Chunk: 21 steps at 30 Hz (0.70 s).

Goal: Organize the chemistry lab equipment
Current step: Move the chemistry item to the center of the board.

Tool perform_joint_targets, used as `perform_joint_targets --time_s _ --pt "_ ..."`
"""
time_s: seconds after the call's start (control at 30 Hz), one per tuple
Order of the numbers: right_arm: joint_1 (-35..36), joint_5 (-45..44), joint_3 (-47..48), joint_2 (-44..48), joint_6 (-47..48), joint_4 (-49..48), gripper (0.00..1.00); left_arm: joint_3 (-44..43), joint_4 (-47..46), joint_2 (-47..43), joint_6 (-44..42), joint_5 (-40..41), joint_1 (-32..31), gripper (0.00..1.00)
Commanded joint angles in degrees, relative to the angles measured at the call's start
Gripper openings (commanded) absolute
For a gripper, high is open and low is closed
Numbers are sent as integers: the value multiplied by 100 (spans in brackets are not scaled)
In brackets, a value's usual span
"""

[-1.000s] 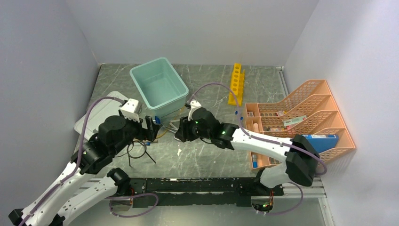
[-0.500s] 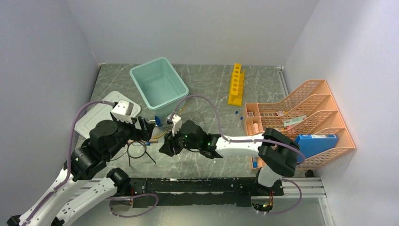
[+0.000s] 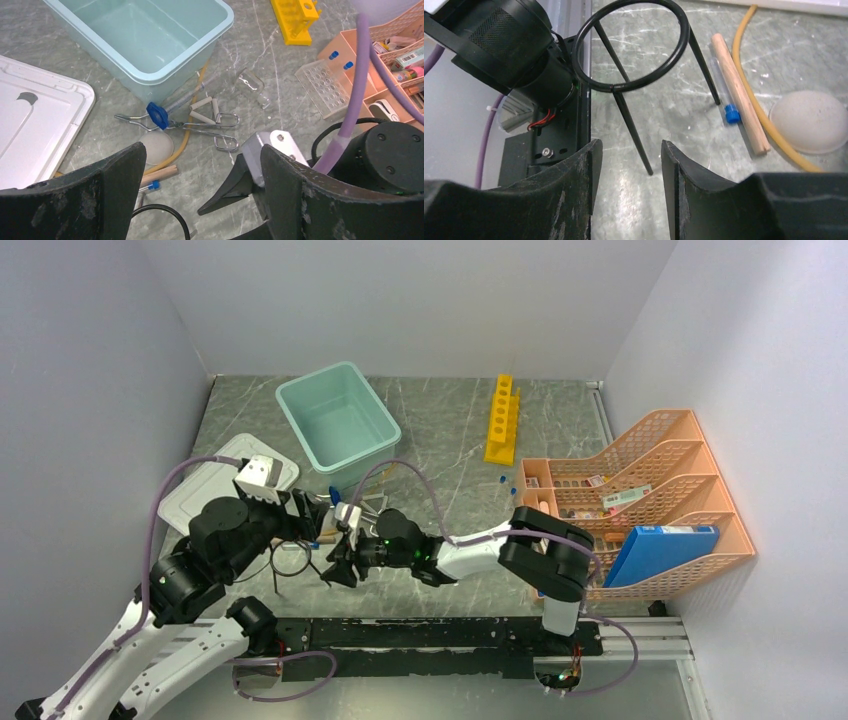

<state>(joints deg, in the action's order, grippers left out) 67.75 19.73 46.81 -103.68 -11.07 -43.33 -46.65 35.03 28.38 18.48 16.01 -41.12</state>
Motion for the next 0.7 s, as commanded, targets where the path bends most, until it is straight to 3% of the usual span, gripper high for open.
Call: perform_joint_targets --time_s 0.0,0.37,0.67 --pt "62 320 324 -334 412 -739 51 42 -57 -87 17 112 9 89" --pt "136 370 685 -816 459 -1168 48 44 -66 -91 0 105 9 89" --pt "140 259 576 -808 544 -1253 30 51 -79 -120 -8 110 8 89"
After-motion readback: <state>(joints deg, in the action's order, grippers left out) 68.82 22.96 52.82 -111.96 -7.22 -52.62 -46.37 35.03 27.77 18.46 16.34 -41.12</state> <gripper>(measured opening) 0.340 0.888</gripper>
